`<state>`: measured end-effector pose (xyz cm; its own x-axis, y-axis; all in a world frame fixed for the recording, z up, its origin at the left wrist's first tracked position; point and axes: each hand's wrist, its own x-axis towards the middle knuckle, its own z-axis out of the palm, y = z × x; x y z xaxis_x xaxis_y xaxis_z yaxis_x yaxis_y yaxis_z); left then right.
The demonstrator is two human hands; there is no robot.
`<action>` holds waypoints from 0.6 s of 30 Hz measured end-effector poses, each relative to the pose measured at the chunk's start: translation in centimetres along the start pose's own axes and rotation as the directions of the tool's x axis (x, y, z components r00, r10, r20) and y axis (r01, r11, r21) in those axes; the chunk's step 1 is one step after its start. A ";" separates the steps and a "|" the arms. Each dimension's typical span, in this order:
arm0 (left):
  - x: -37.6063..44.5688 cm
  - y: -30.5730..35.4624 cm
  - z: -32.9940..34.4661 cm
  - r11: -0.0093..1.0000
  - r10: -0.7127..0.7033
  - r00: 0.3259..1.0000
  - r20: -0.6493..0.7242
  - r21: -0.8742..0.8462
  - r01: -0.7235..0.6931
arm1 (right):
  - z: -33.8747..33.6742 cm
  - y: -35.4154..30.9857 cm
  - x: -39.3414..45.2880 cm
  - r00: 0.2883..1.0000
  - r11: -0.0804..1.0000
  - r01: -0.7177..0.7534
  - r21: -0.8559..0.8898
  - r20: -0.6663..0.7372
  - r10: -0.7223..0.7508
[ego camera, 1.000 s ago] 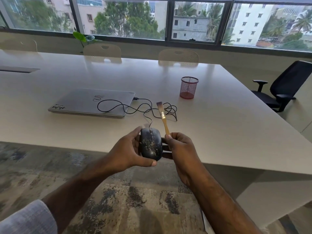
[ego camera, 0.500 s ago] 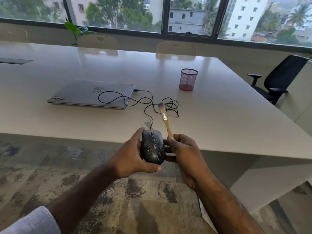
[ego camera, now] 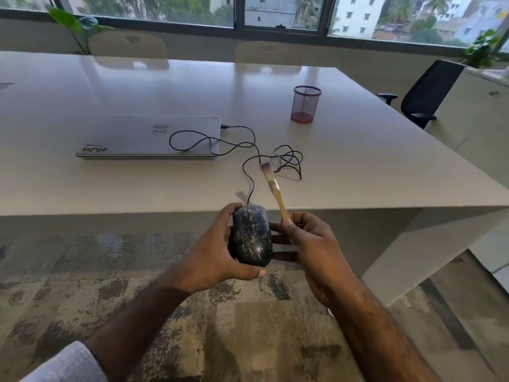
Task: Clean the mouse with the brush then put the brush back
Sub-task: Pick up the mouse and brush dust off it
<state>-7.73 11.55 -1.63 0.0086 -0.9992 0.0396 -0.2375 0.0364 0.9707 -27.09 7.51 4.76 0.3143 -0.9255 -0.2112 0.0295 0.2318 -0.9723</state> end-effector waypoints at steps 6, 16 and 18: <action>-2.2 -1.3 0.1 1.000 0.021 1.000 -0.008 -0.020 -0.021 | -0.2 1.6 -1.4 0.961 0.982 0.187 -0.025 -0.200 -0.188; -4.3 -2.5 2.2 0.997 -0.045 0.998 -0.040 -0.068 0.042 | -4.0 -0.1 -2.0 0.885 0.906 0.412 0.099 -0.282 -0.371; -4.5 -2.6 2.7 0.996 -0.042 0.998 -0.039 -0.076 0.039 | -4.3 -0.1 -2.0 0.882 0.904 0.425 0.056 -0.253 -0.399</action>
<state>-9.75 15.93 -5.01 0.0569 -0.9983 0.0078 -0.1628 -0.0016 0.9867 -31.81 8.02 4.89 0.0256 -0.9841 0.1760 0.2136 -0.1666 -0.9626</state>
